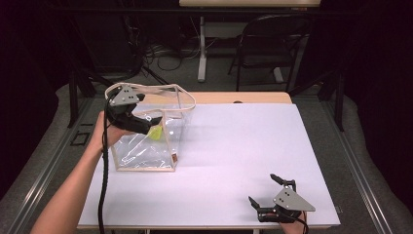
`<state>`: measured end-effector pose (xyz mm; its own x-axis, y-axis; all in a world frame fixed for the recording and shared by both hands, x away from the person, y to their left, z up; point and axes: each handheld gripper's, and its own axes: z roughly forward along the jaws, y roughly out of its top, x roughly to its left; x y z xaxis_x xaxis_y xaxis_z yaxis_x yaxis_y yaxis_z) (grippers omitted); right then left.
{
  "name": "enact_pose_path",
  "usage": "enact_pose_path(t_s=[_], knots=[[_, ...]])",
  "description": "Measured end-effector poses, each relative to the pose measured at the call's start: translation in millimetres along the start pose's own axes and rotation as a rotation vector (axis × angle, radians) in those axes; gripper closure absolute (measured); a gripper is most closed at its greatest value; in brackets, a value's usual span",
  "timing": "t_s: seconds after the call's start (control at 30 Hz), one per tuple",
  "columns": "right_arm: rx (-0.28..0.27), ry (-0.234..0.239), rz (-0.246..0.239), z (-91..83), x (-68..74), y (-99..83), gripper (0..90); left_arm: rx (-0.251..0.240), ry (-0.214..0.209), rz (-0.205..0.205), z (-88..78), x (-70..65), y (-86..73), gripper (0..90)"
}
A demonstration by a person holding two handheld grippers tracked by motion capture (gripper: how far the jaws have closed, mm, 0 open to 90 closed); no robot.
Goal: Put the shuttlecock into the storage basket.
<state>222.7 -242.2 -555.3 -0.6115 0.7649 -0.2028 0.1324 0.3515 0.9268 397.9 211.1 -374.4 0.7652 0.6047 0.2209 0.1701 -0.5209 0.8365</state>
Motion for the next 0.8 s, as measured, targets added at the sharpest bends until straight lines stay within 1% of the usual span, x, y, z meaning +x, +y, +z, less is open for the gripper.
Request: enact_pose_path(t_s=[0.13,0.23,0.27,0.43,0.53,0.73,0.8], knots=[[0.002,0.0,0.003,-0.1,-0.2,-0.2,1.2,-0.019,-0.005,0.007,-5.1,-10.0,-3.6,1.5],[0.003,0.001,0.001,0.2,0.0,-0.1,1.2,-0.034,-0.021,-0.017,-7.8,-15.7,-7.3,0.3],[0.003,0.001,-0.001,0.1,0.1,0.0,1.2,-0.038,-0.02,-0.023,-8.1,-18.1,-8.8,0.2],[0.006,0.0,0.0,0.3,0.5,0.1,1.2,-0.036,-0.023,-0.008,-10.2,-29.0,-15.8,0.1],[0.005,0.001,0.0,0.3,0.6,0.1,1.2,-0.045,-0.028,-0.017,-12.2,-34.4,-20.7,0.0],[0.005,0.001,-0.001,0.1,0.8,0.3,1.2,-0.058,-0.022,-0.032,-16.6,-44.9,-31.0,0.0],[0.005,0.002,0.0,0.4,0.8,0.2,1.2,-0.06,-0.027,-0.04,-18.1,-49.0,-34.3,0.0]])
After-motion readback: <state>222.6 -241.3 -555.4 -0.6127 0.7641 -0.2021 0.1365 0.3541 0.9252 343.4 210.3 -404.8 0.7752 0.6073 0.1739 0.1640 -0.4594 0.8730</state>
